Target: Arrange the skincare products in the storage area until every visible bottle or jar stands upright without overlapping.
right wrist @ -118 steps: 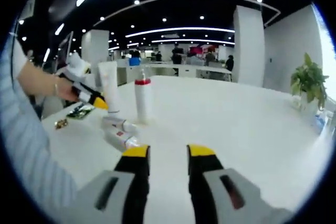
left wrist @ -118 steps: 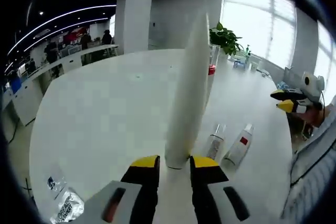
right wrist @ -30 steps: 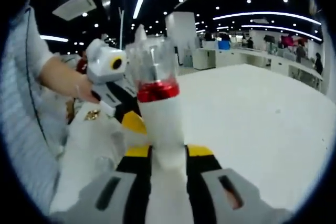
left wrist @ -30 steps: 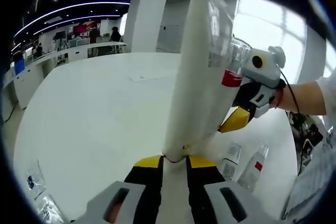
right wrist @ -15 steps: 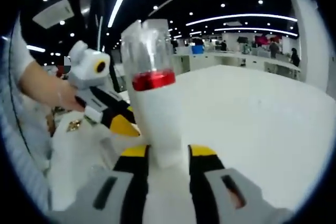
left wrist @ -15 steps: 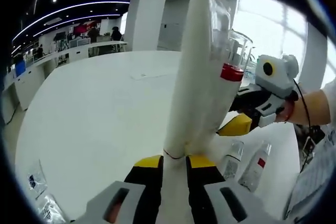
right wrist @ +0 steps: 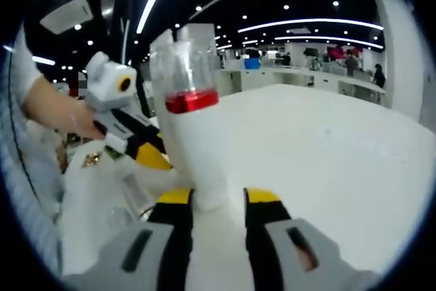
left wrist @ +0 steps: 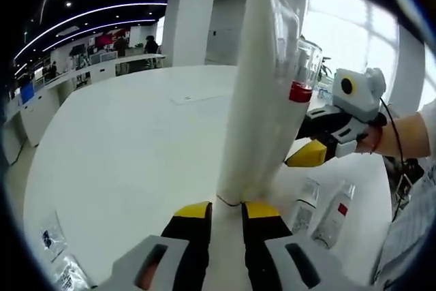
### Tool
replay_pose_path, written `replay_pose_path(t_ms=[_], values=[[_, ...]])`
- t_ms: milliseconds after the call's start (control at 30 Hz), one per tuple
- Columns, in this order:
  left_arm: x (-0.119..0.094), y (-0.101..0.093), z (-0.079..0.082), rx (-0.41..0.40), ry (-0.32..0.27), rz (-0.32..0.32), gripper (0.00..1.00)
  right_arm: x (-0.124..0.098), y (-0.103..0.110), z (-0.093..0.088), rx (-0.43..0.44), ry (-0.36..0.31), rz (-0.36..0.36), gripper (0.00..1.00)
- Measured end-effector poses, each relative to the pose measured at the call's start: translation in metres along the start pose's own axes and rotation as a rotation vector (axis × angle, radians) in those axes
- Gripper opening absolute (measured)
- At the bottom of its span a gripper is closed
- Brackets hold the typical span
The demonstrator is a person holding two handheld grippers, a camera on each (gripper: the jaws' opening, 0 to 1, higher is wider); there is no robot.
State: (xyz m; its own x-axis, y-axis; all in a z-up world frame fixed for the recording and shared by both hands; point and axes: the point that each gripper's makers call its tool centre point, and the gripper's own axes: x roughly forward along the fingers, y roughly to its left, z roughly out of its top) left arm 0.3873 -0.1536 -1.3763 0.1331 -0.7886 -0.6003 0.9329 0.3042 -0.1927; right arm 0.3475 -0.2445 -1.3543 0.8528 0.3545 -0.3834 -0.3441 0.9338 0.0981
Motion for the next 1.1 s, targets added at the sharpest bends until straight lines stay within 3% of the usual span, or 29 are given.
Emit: replay_pose_path(t_ms=[333,467,633,733,900,933,967,1100], values=[[-0.028,-0.019,-0.006,0.085,0.002,-0.051,0.19,-0.026,0.011,-0.004,0.095,-0.043,0.051,0.27],[-0.033,-0.033,-0.013,0.123,0.027,-0.113,0.2,-0.029,0.02,-0.015,0.101,-0.015,0.089,0.27],[-0.034,-0.048,-0.028,0.184,0.086,-0.174,0.21,-0.027,0.039,-0.023,0.094,0.022,0.189,0.27],[-0.033,-0.048,-0.037,0.269,0.133,-0.172,0.21,-0.022,0.045,-0.031,0.055,0.069,0.237,0.26],[-0.029,-0.051,-0.04,0.344,0.157,-0.181,0.21,-0.013,0.051,-0.04,0.022,0.132,0.282,0.24],[-0.027,-0.048,-0.046,0.4,0.197,-0.171,0.21,-0.012,0.051,-0.043,0.007,0.149,0.287,0.23],[-0.026,-0.048,-0.045,0.42,0.196,-0.173,0.21,-0.008,0.052,-0.049,-0.033,0.191,0.288,0.22],[-0.025,-0.047,-0.043,0.445,0.199,-0.164,0.21,-0.006,0.05,-0.049,-0.051,0.197,0.275,0.22]])
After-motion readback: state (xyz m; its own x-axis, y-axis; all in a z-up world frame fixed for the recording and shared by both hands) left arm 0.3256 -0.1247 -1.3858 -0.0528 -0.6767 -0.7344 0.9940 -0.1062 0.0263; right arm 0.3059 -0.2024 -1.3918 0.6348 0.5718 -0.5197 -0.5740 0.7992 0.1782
